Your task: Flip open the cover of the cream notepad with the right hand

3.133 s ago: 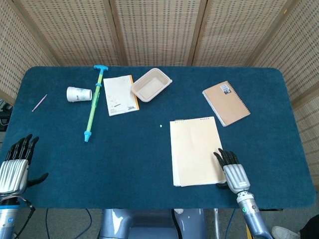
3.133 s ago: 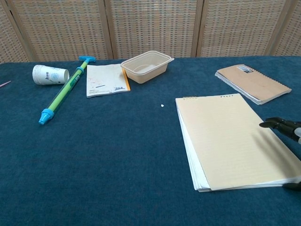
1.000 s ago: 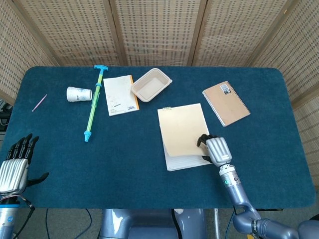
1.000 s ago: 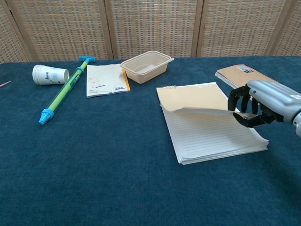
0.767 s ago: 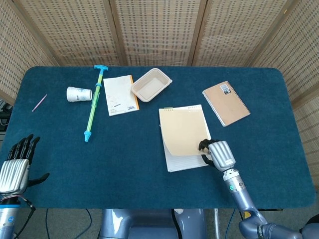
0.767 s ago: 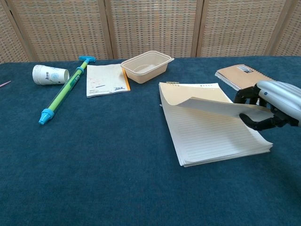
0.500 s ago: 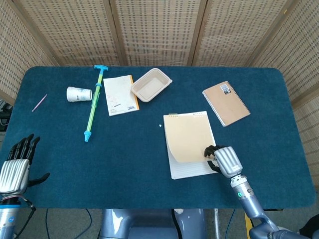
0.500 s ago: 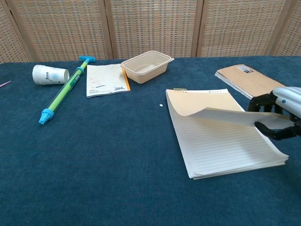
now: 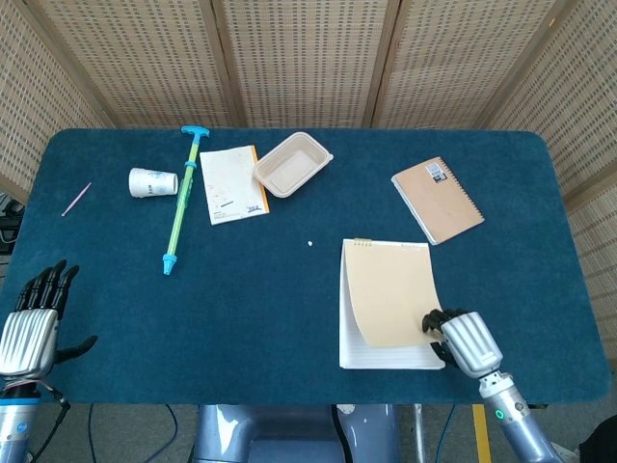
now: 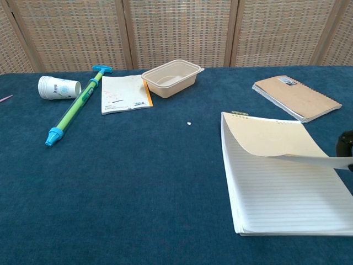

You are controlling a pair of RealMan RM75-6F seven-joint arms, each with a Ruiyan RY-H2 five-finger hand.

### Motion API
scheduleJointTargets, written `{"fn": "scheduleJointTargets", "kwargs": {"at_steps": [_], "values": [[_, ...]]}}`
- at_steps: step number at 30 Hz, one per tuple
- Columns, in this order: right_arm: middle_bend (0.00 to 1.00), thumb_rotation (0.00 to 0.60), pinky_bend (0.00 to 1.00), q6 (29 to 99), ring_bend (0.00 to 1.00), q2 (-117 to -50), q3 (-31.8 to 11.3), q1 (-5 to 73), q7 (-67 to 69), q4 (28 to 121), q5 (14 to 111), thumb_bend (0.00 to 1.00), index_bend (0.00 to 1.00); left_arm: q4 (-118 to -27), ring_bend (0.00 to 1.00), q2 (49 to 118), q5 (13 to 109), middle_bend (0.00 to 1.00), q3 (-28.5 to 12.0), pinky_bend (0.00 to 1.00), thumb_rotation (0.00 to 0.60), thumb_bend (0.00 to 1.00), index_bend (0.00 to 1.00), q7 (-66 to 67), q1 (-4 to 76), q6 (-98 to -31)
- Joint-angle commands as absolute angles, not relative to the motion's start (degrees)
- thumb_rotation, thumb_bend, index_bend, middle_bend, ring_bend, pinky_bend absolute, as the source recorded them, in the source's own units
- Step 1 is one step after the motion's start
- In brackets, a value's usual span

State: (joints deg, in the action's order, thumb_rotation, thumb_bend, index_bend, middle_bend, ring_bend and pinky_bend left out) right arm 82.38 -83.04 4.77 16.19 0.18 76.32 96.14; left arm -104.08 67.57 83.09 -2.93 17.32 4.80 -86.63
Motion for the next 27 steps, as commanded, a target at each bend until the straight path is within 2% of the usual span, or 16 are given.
{"fn": "scheduleJointTargets", "kwargs": {"at_steps": [1,18,21,27], "values": [[0.62,0.6,0.68,83.59,0.61,-81.92,6.28,14.82,-0.16,77.7,97.55,0.7,0.73,-104.2,0.0,67.46,83.22,0.0,-2.95,0.08,0.6,0.12,0.02,17.21,4.73,-86.8],[0.62,0.6,0.68,88.08,0.62,-79.39,12.36,9.73,-1.29,80.18,105.57,0.7,0.73,-104.51,0.0,67.0,84.01,0.0,-2.88,0.08,0.6,0.12,0.02,16.51,4.41,-87.42],[0.62,0.6,0.68,88.26,0.62,-79.61,11.77,9.59,-1.33,79.97,105.68,0.7,0.73,-104.54,0.0,67.03,84.1,0.0,-2.9,0.08,0.6,0.12,0.02,16.56,4.38,-87.51],[0.62,0.6,0.68,89.06,0.62,-80.54,7.38,10.73,-1.47,78.87,104.17,0.7,0.74,-104.41,0.0,67.19,83.94,0.0,-2.93,0.08,0.6,0.12,0.02,16.77,4.43,-87.32]]}}
